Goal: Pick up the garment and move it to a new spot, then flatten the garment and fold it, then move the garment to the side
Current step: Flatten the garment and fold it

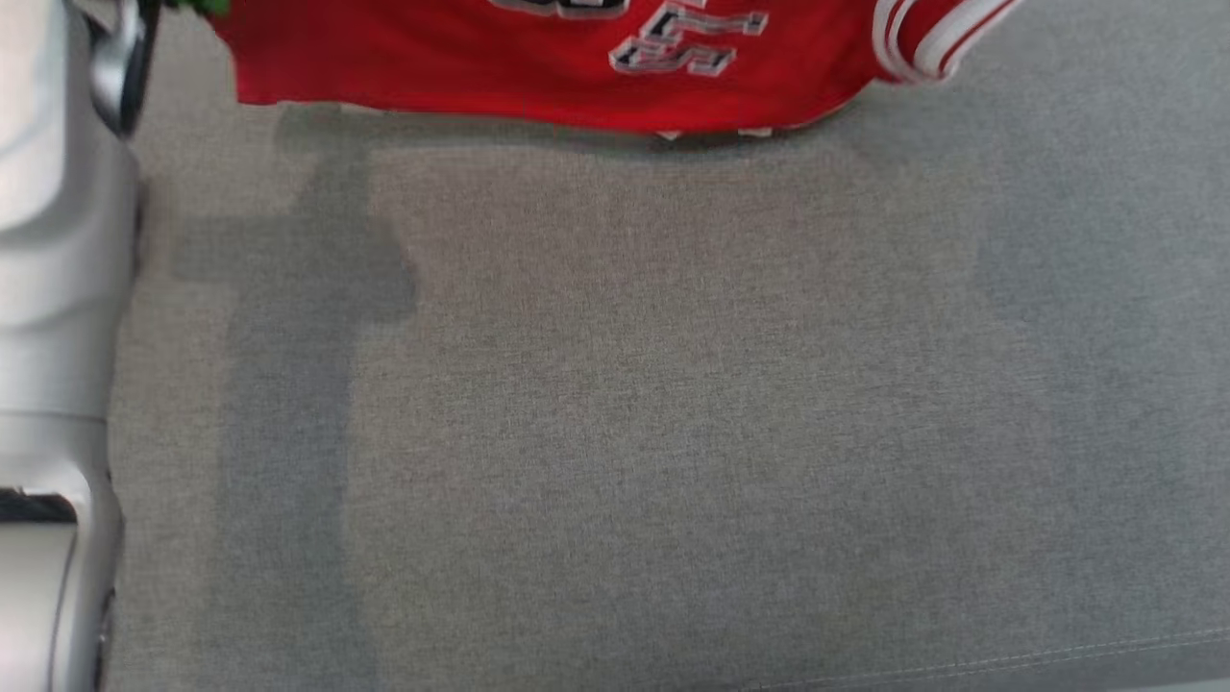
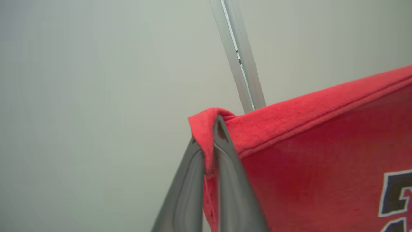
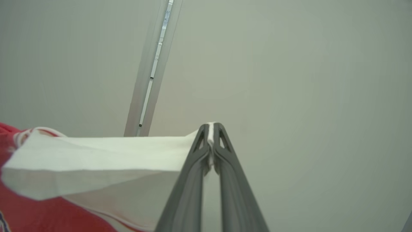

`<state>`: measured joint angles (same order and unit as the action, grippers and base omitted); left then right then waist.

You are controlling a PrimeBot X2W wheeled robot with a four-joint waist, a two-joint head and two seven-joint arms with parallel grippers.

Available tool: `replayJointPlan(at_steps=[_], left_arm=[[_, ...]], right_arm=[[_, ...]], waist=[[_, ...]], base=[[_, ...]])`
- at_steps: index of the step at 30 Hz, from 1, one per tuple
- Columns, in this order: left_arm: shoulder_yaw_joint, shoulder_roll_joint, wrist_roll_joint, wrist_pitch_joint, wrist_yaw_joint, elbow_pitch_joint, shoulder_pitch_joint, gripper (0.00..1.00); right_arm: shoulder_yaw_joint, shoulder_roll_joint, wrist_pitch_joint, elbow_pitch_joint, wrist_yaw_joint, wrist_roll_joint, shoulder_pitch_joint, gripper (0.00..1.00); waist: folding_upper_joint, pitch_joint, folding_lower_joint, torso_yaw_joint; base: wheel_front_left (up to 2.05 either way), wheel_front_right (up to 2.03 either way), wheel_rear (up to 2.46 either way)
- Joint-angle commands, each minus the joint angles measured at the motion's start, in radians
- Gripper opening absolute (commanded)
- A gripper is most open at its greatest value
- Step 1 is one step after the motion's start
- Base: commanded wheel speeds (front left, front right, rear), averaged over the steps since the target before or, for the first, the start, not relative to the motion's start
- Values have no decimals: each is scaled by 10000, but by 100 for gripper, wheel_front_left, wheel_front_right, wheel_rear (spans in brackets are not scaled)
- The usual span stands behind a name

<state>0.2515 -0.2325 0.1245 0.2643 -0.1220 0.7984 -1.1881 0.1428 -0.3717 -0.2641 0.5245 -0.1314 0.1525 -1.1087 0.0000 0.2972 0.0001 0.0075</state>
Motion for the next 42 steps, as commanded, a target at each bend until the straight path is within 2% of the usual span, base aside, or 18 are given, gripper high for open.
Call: replayJointPlan(at_steps=[1,7,12,16,21,27,33,37,39,42], left_arm=[[62,-150,-294,-2,216,-21,-1083,0],[314,-409,-997,-3,569,-249,-3525,0],[206,-405,-975,-8,783,-355,-4193,0],[83,-534,-850,-8,861,-611,-4090,0],[-123,-424,-520,-6,824,-728,-2902,0],[-426,-21,-93,-3,712,-1220,-356,0],[-1197,439,367,-2,608,-1856,2660,0],[-1855,716,519,-2,532,-1904,4480,0],[-2023,809,516,-3,382,-1682,5295,0],[-2421,948,588,-2,256,-1595,6322,0]], right_arm=[[-57,-154,-3,255,16,-232,-1086,0],[-889,-305,-3,778,16,-1294,-3697,0],[-1786,-156,-2,454,16,-2206,-4718,0],[-2122,41,-2,126,18,-2366,-4898,0],[-1784,197,-1,25,18,-1681,-3868,0],[-1187,66,-2,-814,16,-211,-1142,0],[-1157,20,-2,-1626,18,1028,2165,0],[-1349,234,-4,-1436,20,1645,4158,0],[-1340,216,-2,-1358,23,1656,5024,0],[-1258,519,-4,-1154,27,1792,6222,0]], waist=[[0,2076,-1,174],[0,2838,-1,263],[0,3010,-1,308],[0,3283,-1,224],[0,3544,-1,48],[0,3144,-1,-46],[0,2039,-1,-77],[0,1077,-1,-103],[0,635,-1,-134],[0,-19,-1,-262]], base=[[0,0,0],[0,0,0],[0,0,0],[0,0,0],[0,0,0],[0,0,0],[0,0,0],[0,0,0],[0,0,0],[0,0,0]])
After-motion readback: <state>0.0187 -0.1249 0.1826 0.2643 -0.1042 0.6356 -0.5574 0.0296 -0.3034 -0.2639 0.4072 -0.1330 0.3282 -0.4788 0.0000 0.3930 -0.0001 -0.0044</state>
